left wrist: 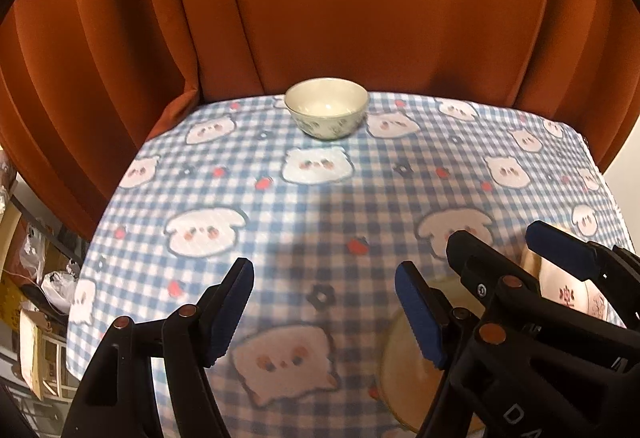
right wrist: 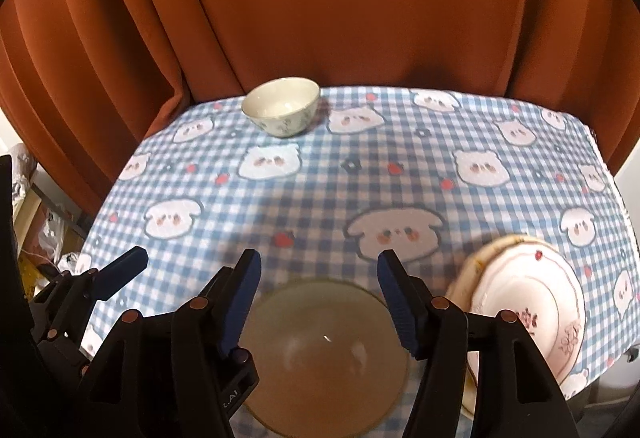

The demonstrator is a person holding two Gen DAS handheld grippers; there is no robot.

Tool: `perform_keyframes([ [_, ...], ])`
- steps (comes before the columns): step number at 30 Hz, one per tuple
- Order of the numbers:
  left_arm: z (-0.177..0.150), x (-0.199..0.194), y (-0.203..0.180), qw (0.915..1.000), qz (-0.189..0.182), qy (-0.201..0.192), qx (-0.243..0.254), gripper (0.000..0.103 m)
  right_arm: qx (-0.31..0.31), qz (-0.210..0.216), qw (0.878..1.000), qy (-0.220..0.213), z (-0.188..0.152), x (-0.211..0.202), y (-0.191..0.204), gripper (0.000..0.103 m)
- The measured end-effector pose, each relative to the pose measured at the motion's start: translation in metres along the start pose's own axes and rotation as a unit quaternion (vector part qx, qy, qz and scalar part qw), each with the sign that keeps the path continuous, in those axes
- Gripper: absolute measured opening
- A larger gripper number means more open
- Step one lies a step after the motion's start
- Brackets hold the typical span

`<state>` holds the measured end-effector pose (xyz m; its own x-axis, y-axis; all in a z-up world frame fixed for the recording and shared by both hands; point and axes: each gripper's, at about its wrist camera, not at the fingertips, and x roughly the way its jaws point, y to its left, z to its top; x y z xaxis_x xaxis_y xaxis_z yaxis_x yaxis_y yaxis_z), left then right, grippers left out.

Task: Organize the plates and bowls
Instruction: 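Move both open grippers to the small white floral bowl, then close both grippers on the rim of the small bowl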

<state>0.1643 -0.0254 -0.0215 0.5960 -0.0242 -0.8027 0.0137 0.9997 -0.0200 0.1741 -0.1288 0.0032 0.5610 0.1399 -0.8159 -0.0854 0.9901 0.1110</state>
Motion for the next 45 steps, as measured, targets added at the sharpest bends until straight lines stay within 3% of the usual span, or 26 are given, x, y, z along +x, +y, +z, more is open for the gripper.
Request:
perform_keyframes([
  [11,0.064,0.023,0.045,0.9999,-0.005,-0.007,0.012,0.077,0.014,-0.019,1.0,-0.007,0.061,0.022,0.043,0.068],
  [19,0.105,0.054,0.058,0.9994,-0.012,-0.014,0.028,0.077,0.029,-0.038,0.999,-0.016,0.103,0.049,0.053,0.07],
  [34,0.166,0.145,0.044,0.9962,-0.051,-0.008,0.07,0.078,0.076,-0.087,0.993,-0.017,0.154,0.125,0.026,0.074],
  [45,0.185,0.208,0.042,0.9976,-0.039,-0.003,0.057,0.078,0.083,-0.087,0.993,-0.015,0.176,0.191,0.005,0.074],
])
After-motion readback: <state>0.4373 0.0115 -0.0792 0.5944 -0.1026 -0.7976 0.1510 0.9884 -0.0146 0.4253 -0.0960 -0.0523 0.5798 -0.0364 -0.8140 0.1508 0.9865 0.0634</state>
